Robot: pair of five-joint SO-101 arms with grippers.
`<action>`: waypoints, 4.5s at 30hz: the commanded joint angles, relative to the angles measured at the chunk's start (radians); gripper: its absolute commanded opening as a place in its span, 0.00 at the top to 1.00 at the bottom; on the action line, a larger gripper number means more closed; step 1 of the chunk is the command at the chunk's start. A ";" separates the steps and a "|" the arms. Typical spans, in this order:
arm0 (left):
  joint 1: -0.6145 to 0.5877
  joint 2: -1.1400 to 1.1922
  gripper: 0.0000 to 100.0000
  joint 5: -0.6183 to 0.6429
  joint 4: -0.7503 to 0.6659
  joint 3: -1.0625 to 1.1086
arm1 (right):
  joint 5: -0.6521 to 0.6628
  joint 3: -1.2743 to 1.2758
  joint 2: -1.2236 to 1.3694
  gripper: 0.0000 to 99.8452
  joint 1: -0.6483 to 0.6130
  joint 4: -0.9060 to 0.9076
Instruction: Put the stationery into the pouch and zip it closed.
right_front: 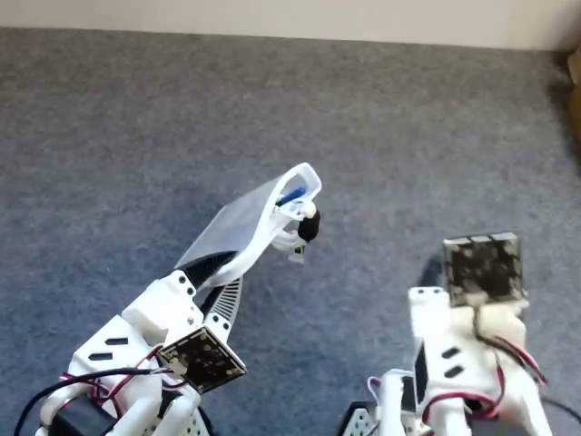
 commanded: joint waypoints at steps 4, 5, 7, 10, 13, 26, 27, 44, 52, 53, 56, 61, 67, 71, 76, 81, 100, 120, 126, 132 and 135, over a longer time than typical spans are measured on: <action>0.019 -0.008 0.99 0.014 -0.009 0.001 | -0.009 -0.047 0.105 0.78 -0.328 -0.027; 0.019 -0.008 0.99 0.014 -0.009 0.001 | -0.002 -0.047 0.114 0.78 -0.363 -0.033; 0.019 -0.008 0.99 0.020 -0.009 0.001 | 0.018 -0.047 0.136 0.78 -0.418 -0.070; 0.019 -0.008 0.99 0.049 -0.009 0.001 | 0.031 -0.048 0.200 0.81 -0.463 -0.122; 0.019 -0.008 0.99 0.049 -0.018 -0.001 | 0.031 -0.084 0.278 0.82 -0.503 -0.153; 0.019 -0.008 0.99 0.049 -0.023 0.001 | 0.028 -0.361 0.504 0.82 -0.671 -0.122; 0.019 -0.008 0.99 0.051 -0.023 0.001 | 0.025 -0.369 0.521 0.82 -0.688 -0.122; 0.021 -0.008 0.99 0.051 -0.017 0.001 | 0.029 -0.472 0.756 0.82 -0.731 -0.133; 0.021 -0.008 0.99 0.051 -0.015 0.001 | 0.031 -0.492 0.848 0.84 -0.647 -0.133; 0.021 -0.008 0.99 0.051 -0.015 0.001 | 0.031 -0.492 0.857 0.86 -0.647 -0.133; 0.021 -0.008 0.99 0.051 -0.015 0.001 | 0.032 -0.492 0.877 0.91 -0.647 -0.133; 0.021 -0.008 0.99 0.051 -0.015 0.001 | 0.097 -0.492 0.915 0.96 -0.647 -0.133; 0.021 -0.008 0.99 0.051 -0.015 0.001 | 0.135 -0.492 0.885 0.99 -0.607 -0.145; 0.021 -0.008 0.99 0.051 -0.015 0.001 | 0.135 -0.492 0.878 0.99 -0.522 -0.196; 0.021 -0.008 0.99 0.051 -0.015 0.001 | 0.133 -0.487 0.883 0.99 -0.455 -0.268; 0.021 -0.008 0.99 0.051 -0.015 0.001 | 0.135 -0.484 0.885 0.99 -0.404 -0.360; 0.019 -0.008 0.99 0.051 -0.015 0.001 | 0.094 -0.490 0.849 0.80 -0.355 -0.239; -0.059 -0.007 0.82 0.221 -0.015 0.001 | 0.058 0.099 0.163 0.77 -0.352 -0.193; -0.054 -0.007 0.82 0.222 -0.015 0.001 | 0.057 0.341 -0.088 0.77 -0.351 -0.291; -0.059 -0.007 0.82 0.222 -0.015 0.001 | 0.026 0.518 -0.338 0.77 -0.349 -0.374; -0.059 -0.007 0.82 0.222 -0.015 -0.001 | -0.048 0.598 -0.441 0.77 -0.326 -0.430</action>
